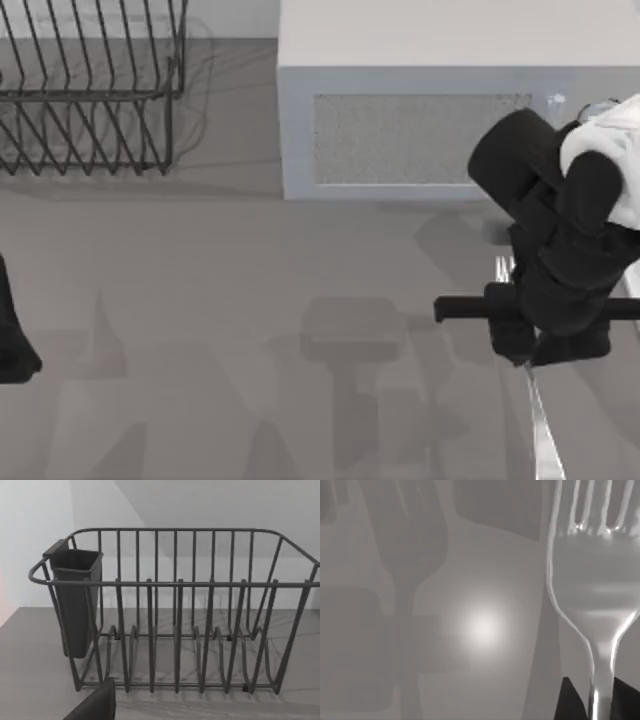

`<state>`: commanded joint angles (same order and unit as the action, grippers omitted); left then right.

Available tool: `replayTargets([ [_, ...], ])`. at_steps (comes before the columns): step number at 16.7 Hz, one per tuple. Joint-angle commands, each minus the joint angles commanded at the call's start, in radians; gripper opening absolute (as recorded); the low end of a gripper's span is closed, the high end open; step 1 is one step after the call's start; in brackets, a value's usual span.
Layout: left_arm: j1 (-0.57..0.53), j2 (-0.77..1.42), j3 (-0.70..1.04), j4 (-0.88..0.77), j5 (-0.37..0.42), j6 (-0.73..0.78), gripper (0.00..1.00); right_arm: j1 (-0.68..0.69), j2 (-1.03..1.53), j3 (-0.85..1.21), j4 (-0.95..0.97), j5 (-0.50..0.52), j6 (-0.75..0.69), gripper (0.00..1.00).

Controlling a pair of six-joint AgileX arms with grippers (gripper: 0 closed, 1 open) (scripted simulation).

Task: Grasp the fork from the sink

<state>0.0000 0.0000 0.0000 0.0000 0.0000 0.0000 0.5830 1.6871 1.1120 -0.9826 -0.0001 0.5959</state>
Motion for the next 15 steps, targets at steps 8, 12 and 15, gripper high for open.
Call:
replayTargets([
  [8,0.000,0.000,0.000,0.000,0.000,0.000,1.00,0.003,0.018,-0.065,0.070,0.000,0.002,0.08],
  [12,0.000,0.000,0.000,0.000,0.000,0.000,1.00,0.003,0.018,-0.065,0.070,0.000,0.002,0.38],
  [15,0.000,0.000,0.000,0.000,0.000,0.000,1.00,0.003,0.018,-0.065,0.070,0.000,0.002,0.60],
])
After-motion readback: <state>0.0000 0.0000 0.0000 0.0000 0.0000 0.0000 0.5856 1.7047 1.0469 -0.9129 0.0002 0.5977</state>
